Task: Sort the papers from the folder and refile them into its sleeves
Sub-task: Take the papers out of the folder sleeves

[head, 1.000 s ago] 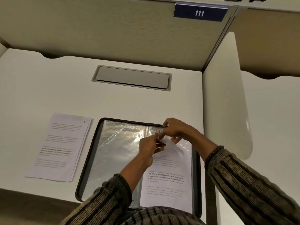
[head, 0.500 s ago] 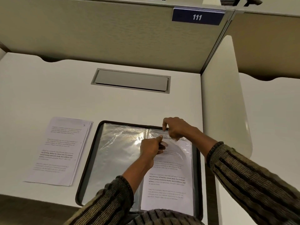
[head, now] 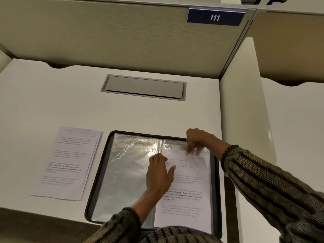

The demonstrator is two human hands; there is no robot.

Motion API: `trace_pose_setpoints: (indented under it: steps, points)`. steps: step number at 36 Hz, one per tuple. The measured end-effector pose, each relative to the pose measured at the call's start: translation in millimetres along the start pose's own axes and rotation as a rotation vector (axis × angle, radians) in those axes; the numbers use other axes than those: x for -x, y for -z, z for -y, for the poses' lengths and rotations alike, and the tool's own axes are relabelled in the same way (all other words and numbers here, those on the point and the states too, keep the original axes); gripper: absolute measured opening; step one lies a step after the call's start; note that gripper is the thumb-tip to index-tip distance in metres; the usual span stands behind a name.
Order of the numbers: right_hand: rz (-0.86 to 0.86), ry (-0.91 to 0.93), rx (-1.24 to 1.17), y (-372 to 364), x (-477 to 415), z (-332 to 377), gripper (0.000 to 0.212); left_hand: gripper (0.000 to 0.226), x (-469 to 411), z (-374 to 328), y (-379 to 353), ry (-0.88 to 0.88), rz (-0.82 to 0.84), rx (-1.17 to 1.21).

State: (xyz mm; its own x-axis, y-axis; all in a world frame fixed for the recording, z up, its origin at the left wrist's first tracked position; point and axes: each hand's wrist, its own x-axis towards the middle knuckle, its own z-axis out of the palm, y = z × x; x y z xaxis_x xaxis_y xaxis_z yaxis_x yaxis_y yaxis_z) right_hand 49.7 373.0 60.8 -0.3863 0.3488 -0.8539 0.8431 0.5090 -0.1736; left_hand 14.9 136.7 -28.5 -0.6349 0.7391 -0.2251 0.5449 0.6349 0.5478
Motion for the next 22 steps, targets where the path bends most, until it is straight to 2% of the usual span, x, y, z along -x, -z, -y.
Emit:
trace_pose_setpoints:
  steps: [4, 7, 9, 13, 15, 17, 22]
  points:
    - [-0.106, -0.027, 0.128, -8.5, -10.9, -10.1, 0.048, 0.103, 22.4, 11.6, -8.9, -0.105, 0.191, -0.168]
    - [-0.183, -0.016, 0.235, -16.8, -17.5, -16.1, 0.065, 0.129, 35.3, 15.0, -13.0, -0.131, 0.261, -0.221]
    - [-0.215, 0.007, 0.317, -23.3, -20.0, -20.2, 0.064, 0.136, 39.5, 18.3, -14.5, -0.155, 0.279, -0.258]
    - [-0.275, 0.038, 0.364, -30.1, -23.8, -28.2, 0.028, 0.143, 40.6, 23.2, -11.9, -0.198, 0.307, -0.272]
    - [-0.262, 0.029, 0.352, -28.1, -24.0, -29.5, 0.019, 0.146, 41.0, 25.2, -11.4, -0.222, 0.313, -0.267]
    - [-0.261, 0.020, 0.341, -23.5, -24.3, -30.5, 0.018, 0.149, 41.8, 27.0, -10.8, -0.251, 0.319, -0.272]
    - [-0.360, 0.004, 0.291, -6.4, -28.7, -41.2, 0.031, 0.153, 45.3, 26.7, -6.3, -0.290, 0.346, -0.314]
